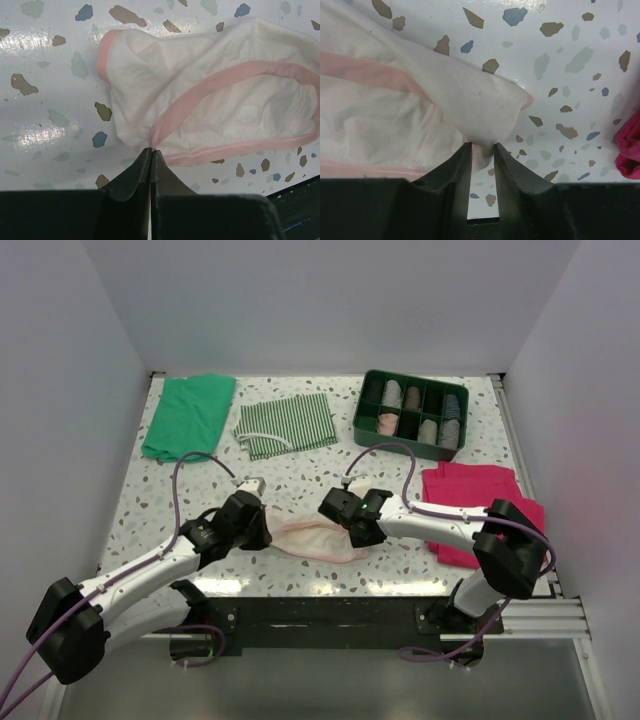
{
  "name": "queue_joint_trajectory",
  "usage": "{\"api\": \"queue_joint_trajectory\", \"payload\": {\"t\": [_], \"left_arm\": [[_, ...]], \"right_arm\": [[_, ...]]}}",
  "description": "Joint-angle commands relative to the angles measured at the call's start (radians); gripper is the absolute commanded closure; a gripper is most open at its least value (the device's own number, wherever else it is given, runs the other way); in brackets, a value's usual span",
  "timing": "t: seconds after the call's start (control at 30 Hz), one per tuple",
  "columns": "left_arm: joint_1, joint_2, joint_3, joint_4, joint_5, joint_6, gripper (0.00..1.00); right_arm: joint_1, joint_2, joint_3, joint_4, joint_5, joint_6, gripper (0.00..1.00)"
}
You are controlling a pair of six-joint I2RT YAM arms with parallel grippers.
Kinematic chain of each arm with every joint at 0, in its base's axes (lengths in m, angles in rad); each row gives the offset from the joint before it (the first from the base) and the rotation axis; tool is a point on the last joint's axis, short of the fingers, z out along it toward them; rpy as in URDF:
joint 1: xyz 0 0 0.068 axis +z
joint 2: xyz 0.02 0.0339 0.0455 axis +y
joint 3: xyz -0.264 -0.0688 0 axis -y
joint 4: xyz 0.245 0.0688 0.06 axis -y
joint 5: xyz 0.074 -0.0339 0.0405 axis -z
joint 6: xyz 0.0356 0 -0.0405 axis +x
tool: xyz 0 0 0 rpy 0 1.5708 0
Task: Roll the underwear
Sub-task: Flatten out the underwear at the center of the board.
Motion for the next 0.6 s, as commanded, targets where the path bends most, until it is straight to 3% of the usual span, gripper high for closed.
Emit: {"api": "queue_joint_trajectory", "payload": {"t": [0.0, 0.13, 0.57], "left_arm": [[-0.003, -0.001, 0.002, 0.021, -0.017, 0.001, 0.95], [-0.004, -0.006, 0.0, 0.024, -0.021, 0.0, 0.95], [-0.004, -0.01, 0.002, 0.011, -0.052, -0.005, 0.95]], "right_arm": [[-0.002, 0.01, 0.006, 0.042, -0.022, -0.012, 0.79], [-0.004, -0.045, -0.011, 0.084, -0.051, -0.016, 1.0], [-0.131, -0.356, -0.155, 0.306, -0.249, -0.001, 1.0]]}}
